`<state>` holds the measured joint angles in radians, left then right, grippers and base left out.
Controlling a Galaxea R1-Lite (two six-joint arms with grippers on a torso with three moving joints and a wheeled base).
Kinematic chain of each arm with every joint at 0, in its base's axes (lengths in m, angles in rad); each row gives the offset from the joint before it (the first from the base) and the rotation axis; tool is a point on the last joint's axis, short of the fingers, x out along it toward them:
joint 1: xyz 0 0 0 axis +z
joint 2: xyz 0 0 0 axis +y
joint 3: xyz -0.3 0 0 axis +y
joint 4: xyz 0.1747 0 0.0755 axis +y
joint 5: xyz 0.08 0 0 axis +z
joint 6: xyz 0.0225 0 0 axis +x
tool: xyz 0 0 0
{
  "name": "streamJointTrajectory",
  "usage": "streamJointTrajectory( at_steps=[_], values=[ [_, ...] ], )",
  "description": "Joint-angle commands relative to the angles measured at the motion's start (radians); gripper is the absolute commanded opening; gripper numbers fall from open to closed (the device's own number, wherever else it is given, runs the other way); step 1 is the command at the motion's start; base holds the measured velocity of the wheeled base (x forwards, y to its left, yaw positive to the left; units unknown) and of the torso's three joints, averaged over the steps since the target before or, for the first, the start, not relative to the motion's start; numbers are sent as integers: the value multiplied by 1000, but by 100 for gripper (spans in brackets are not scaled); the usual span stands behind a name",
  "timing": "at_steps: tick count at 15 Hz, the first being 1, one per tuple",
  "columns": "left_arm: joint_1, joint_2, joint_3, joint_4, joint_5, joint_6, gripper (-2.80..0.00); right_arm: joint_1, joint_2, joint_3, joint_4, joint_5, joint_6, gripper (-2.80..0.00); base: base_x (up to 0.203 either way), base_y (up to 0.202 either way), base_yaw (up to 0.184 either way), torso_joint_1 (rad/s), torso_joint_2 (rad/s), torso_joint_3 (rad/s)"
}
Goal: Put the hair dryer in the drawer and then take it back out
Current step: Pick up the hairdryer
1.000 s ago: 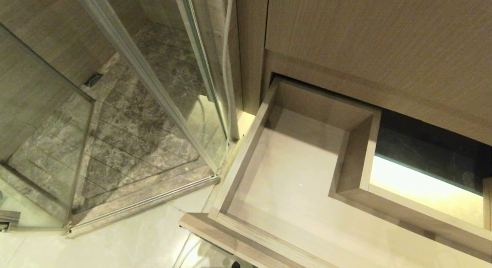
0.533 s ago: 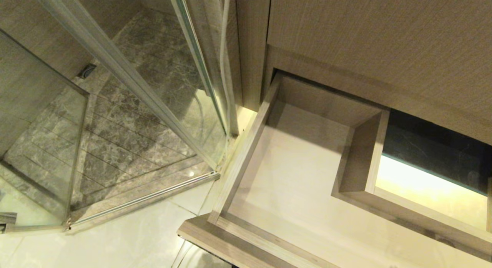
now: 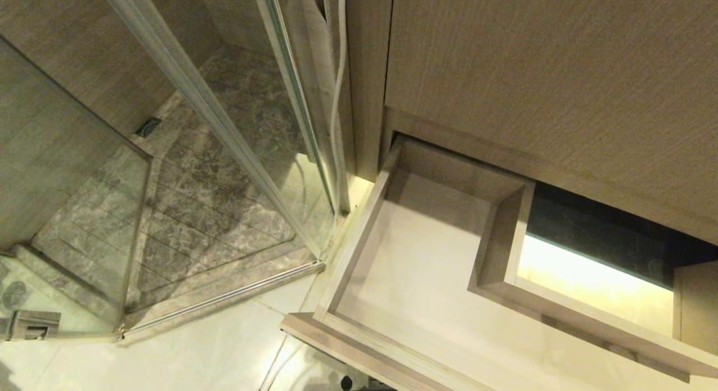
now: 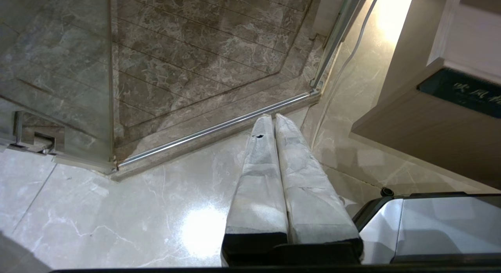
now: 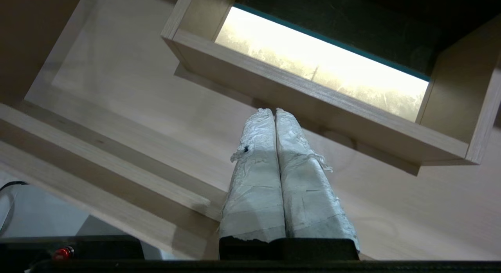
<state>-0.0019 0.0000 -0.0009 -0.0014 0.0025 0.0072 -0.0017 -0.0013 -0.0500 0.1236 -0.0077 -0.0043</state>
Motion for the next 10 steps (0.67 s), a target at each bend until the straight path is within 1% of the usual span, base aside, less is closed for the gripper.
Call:
streamJointTrajectory(
  at_steps=[1, 2, 4, 7, 9, 10],
  values=[
    [0, 2, -1, 0, 1, 1, -280, 0, 1, -1, 1, -2, -2, -280, 0, 0, 0, 10, -38, -4],
    [0, 2, -1, 0, 1, 0, -280, 0, 1, 0, -1, -2, -2, -280, 0, 0, 0, 47, -66, -32],
    [0, 2, -1, 0, 1, -1, -280, 0, 1, 1, -1, -2, -2, -280, 0, 0, 0, 182, -345, -145],
    [0, 2, -1, 0, 0, -7, -280, 0, 1, 0, -1, -3, 5, -280, 0, 0, 0, 218, -439, -202],
    [0, 2, -1, 0, 0, -7, -280, 0, 1, -1, -1, -3, 10, -280, 0, 0, 0, 46, -462, -214],
    [0, 2, -1, 0, 0, -7, -280, 0, 1, -1, -1, -3, 12, -280, 0, 0, 0, 218, -481, -212]
  ],
)
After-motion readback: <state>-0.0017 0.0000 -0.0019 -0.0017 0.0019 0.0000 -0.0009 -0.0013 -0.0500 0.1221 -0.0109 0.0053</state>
